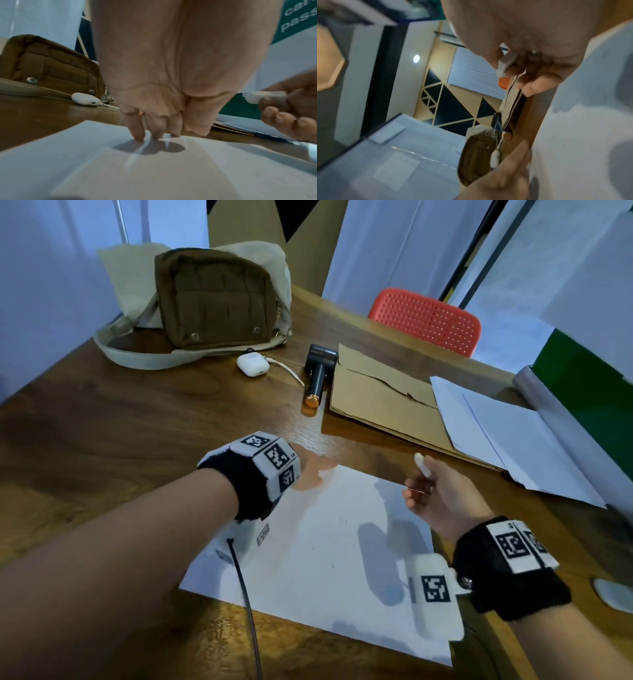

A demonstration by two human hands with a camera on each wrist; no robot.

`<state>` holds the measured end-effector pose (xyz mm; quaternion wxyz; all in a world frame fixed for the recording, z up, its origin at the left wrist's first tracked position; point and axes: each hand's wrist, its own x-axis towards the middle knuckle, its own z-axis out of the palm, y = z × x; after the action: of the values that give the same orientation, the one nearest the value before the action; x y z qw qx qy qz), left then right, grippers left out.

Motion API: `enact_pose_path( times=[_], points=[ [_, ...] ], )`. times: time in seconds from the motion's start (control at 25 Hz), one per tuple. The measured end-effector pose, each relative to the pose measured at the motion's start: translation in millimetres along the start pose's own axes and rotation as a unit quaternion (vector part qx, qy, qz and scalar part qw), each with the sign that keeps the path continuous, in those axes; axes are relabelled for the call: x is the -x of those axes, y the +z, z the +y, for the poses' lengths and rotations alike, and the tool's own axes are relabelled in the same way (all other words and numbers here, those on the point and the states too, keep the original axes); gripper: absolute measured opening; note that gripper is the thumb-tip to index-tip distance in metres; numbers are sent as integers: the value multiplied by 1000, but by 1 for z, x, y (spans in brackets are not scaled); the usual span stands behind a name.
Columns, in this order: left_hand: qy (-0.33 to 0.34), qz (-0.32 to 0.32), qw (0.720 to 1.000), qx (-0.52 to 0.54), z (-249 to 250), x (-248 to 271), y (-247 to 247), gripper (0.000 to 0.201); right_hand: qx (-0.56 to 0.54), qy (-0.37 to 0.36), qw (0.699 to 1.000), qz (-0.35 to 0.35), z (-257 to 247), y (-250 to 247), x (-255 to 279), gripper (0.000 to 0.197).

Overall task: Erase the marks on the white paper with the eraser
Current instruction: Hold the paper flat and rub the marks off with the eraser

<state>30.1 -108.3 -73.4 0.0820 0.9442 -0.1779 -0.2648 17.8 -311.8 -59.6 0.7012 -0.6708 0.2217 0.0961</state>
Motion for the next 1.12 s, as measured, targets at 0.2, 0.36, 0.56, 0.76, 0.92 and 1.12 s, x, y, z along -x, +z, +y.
enact_pose_path(
  times=[0.2,0.36,0.56,0.76,0.92,1.12],
  points=[
    [-3,-15,997,70,-7,-1,-10,42,-200,128,961,-145,37,49,50,41],
    [1,-10,997,73,-17,-7,-8,8,-180,196,924,-275,76,77,78,48],
    [-13,-31,997,74,-5,1,-14,48,-243,82,966,-27,69,42,52,34],
    [-25,-9,995,95,-9,2,-16,59,-306,57,950,33,52,54,44,29],
    [-15,-6,994,108,-11,4,-13,48,-206,181,944,-185,72,98,57,35],
    [-38,-69,996,-29,-16,6,-8,96,-277,13,943,186,46,35,24,30]
  ],
)
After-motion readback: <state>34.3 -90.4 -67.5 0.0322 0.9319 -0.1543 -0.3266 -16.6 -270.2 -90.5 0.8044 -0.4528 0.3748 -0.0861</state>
